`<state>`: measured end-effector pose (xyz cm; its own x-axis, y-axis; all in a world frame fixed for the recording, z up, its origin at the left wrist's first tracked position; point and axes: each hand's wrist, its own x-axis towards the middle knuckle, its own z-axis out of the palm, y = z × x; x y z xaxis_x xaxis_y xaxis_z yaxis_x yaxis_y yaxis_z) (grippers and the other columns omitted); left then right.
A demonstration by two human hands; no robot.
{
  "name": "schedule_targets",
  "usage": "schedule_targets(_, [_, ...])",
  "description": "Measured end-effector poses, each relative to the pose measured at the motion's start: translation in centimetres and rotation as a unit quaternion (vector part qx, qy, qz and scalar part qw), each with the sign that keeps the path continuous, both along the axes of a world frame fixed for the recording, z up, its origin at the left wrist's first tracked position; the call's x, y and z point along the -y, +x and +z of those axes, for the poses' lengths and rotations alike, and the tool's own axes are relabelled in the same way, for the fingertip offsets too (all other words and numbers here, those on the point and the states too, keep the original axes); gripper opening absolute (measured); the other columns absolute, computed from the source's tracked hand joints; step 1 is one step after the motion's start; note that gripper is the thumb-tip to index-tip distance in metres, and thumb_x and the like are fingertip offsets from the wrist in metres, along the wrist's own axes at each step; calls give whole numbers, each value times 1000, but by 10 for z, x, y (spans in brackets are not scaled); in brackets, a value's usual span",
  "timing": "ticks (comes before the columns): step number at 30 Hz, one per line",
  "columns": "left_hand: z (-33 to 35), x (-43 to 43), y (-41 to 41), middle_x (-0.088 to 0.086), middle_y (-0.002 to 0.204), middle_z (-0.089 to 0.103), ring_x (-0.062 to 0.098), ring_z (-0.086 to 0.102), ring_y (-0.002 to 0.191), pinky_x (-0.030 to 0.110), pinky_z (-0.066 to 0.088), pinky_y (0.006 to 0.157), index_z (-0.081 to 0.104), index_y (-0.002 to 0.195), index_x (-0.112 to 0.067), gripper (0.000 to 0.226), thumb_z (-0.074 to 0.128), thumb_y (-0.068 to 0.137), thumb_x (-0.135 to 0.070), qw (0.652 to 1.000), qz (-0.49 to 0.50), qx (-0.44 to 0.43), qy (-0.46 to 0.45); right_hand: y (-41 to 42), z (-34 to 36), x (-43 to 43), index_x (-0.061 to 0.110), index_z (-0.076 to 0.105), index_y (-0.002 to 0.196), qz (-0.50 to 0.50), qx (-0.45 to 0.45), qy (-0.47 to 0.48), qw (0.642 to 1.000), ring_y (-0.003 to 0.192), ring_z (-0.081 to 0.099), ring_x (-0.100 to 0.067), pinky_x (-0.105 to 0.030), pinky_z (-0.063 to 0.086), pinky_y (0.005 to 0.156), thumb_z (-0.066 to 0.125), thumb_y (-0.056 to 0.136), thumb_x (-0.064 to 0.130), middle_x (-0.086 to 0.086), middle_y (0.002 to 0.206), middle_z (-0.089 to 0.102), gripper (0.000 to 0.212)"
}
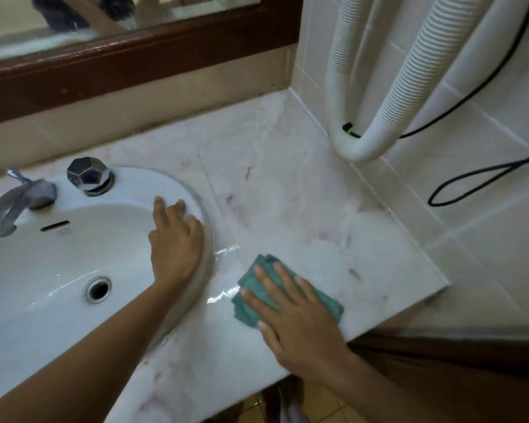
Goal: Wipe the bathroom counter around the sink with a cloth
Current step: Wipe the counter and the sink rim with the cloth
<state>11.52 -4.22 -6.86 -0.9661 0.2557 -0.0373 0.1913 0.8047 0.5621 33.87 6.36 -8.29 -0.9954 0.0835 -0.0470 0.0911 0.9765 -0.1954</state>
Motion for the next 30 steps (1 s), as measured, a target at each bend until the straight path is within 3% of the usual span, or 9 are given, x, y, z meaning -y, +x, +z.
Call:
schedule_targets(2, [-2, -2, -1, -6, 161, 8, 45, 42, 125, 46, 33, 101, 38, 142, -22, 46, 33, 98, -35, 1000, 15, 6, 2, 22, -4, -49, 39, 19, 150, -27, -9, 29, 999, 148, 5, -21, -42, 16, 114, 34, 94, 42, 2, 161, 11, 58])
schedule_targets(7, [-5, -3, -1, -6, 160, 9, 45, 45, 121, 46, 35, 98, 40, 140, -22, 45, 32, 97, -35, 1000, 26, -1, 1, -19, -12, -170, 35, 20, 150, -243, 21, 50, 969, 146, 15, -28, -48, 25, 113, 15, 94, 42, -4, 159, 18, 56])
schedule_targets(12, [-4, -4, 1, -8, 160, 9, 45, 45, 121, 47, 35, 100, 39, 141, -24, 46, 32, 97, -36, 1000, 28, -1, -10, -91, -13, -140, 26, 26, 150, -328, 17, 27, 944, 145, 13, -36, -50, 14, 113, 3, 86, 45, -11, 159, 18, 70])
schedule_targets(16, [-5, -3, 1, -6, 161, 9, 45, 44, 122, 48, 33, 103, 39, 142, -23, 46, 33, 98, -35, 1000, 30, 0, -10, -80, -13, -36, 25, 38, 145, -225, -48, -12, 973, 145, 18, -36, -52, 24, 111, 26, 92, 38, -11, 157, 25, 56])
schedule_targets(19, [-6, 0, 1, -5, 160, 10, 46, 45, 121, 48, 33, 103, 40, 141, -23, 46, 34, 98, -36, 1000, 17, -9, -9, -11, -4, 8, 31, 25, 149, -70, -30, -25, 997, 148, 5, -28, -46, 14, 115, 31, 95, 39, -3, 161, 12, 55])
schedule_targets(21, [-5, 1, 0, -6, 160, 11, 45, 45, 121, 49, 34, 103, 40, 141, -23, 46, 33, 97, -37, 1000, 22, -3, -9, 38, -5, -16, 37, 17, 151, -64, -25, -5, 998, 148, 3, -23, -44, 16, 115, 32, 95, 42, 3, 161, 7, 58])
schedule_targets(24, [-6, -1, 2, -5, 160, 11, 47, 46, 119, 48, 34, 101, 40, 140, -23, 45, 33, 97, -36, 1000, 21, -1, -10, 73, -8, -87, 40, 2, 151, -229, 18, 33, 973, 148, -1, -25, -49, 21, 116, 19, 96, 46, 2, 161, -1, 58])
schedule_targets(27, [-3, -2, 1, -5, 161, 9, 47, 46, 119, 47, 34, 100, 36, 142, -23, 46, 32, 98, -35, 1000, 24, 10, -6, 49, -7, -122, 37, -10, 150, -336, 63, 10, 940, 145, -17, -25, -47, 2, 119, -1, 93, 51, -1, 159, -16, 59])
schedule_targets(30, [2, 0, 10, -5, 163, 4, 44, 48, 118, 45, 37, 94, 32, 143, -24, 46, 31, 99, -36, 1000, 17, 23, -7, 3, -6, -105, 31, -8, 151, -368, 57, 8, 928, 146, -16, -28, -46, -2, 118, 6, 97, 46, -5, 159, -16, 58])
